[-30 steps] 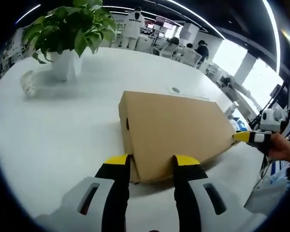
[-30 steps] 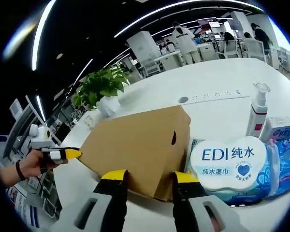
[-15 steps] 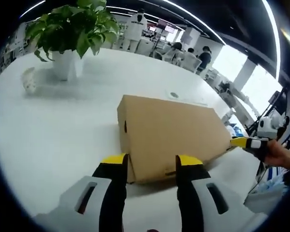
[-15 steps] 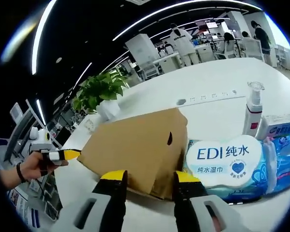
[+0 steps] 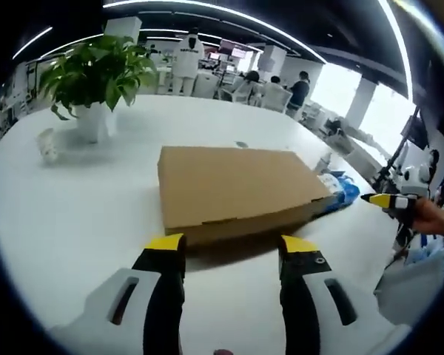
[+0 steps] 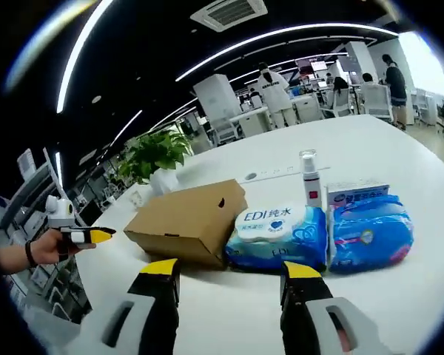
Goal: Operate the shoe box by opening the lid, removing the specified soft item, and placing it in the target area until the item is outside and the box remains undamaged.
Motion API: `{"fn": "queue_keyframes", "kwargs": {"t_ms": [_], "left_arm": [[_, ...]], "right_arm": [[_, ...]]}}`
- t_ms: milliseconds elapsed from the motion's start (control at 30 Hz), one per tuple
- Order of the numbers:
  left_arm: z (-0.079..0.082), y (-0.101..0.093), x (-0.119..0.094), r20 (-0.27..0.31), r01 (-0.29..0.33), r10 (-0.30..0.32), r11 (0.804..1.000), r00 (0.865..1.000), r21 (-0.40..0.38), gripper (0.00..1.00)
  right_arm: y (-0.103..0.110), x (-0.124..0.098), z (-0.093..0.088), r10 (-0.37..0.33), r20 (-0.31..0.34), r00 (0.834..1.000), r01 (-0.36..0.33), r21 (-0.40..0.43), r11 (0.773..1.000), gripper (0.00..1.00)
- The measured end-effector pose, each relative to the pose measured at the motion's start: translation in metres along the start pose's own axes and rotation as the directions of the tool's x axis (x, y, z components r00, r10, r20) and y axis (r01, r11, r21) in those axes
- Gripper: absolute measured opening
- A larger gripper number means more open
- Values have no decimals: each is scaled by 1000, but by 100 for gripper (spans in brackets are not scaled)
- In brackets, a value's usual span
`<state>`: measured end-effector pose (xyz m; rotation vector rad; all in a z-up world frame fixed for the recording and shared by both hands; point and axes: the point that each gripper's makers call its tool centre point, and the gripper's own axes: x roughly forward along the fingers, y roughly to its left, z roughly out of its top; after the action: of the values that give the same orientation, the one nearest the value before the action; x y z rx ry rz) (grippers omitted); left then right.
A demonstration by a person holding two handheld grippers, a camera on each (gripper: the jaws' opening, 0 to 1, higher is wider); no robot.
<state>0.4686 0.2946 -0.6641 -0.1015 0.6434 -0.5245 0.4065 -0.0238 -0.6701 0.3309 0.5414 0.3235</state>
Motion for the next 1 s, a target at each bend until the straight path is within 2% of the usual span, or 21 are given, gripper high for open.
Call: {"fn": "queue_keyframes", "kwargs": {"t_ms": [200,367,533,633,1000], "left_arm": [[-11,-30,-19,21,8,-9,999,1000,46,51],[-12,-52,-33,54,15,-19,998,998,67,52],[-19,-65,-33,52,21,-27,993,998,120,55],[-20,-65,-34,50,12,-19,991,999,136,56],[-32,-65,-41,49,-11,6,996,999,91,58]], "right_arm": [[-16,-52,-4,-44,38,998,46,-41,998,56],[-16,-80,4,-73,84,994,82,-103,991,59],[-23,-89,7,-91,119,989,102,-92,991,61],[-30,-94,11,-103,144,984,117,-88,989,62],[-34,-104,4,-130,161,978,143,-72,987,62]]}}
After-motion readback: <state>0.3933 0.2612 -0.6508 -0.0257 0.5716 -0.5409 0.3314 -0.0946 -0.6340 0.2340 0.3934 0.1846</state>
